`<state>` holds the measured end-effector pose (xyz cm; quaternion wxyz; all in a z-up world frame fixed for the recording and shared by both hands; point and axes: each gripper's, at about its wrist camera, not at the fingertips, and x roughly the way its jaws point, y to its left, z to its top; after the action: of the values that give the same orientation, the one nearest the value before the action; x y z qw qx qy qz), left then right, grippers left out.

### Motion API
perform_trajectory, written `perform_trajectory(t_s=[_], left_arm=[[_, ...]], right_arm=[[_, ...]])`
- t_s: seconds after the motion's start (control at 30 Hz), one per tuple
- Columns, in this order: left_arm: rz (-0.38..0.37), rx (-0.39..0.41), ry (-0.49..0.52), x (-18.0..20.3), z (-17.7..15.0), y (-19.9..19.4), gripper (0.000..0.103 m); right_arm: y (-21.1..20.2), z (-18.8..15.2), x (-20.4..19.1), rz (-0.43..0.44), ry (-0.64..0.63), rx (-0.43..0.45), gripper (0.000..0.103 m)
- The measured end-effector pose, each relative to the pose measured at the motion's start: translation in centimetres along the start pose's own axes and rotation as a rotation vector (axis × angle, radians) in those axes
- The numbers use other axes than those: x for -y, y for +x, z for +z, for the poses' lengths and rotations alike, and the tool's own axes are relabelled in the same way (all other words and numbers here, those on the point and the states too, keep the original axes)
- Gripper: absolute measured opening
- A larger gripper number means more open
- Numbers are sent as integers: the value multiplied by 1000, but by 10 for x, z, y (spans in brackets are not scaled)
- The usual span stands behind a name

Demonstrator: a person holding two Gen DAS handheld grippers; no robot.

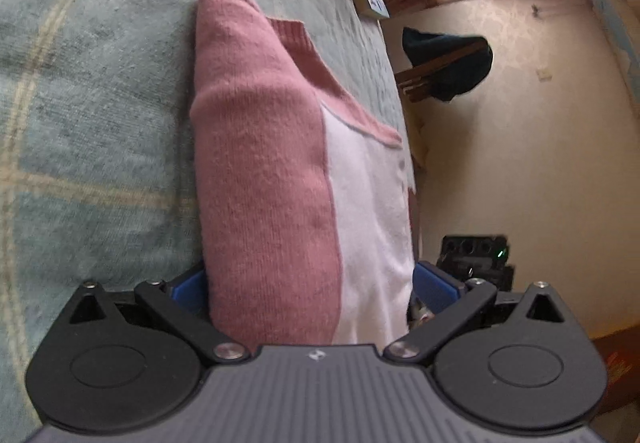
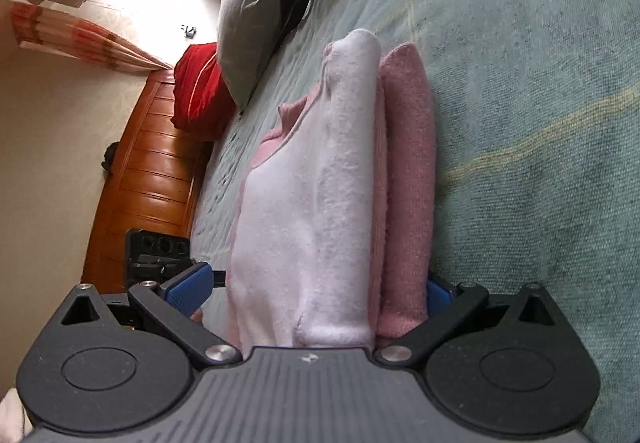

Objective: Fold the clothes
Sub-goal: 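Roll both grippers sideways and lower them onto the sweater stack's sides, then close both grippers on the sweater stack, pinching its folded layers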

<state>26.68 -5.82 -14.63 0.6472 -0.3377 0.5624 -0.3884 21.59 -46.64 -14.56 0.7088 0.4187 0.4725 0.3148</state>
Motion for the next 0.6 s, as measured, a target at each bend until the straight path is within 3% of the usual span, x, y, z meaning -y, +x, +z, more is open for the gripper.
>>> perform_trajectory(t_s=[0.17, 0.6], left_arm=[[3, 0, -11, 4, 21, 18, 101], [-26, 24, -28, 2, 29, 24, 101]], right_arm=[[11, 18, 0, 25, 3, -7, 103], [12, 24, 9, 87, 18, 32, 103]])
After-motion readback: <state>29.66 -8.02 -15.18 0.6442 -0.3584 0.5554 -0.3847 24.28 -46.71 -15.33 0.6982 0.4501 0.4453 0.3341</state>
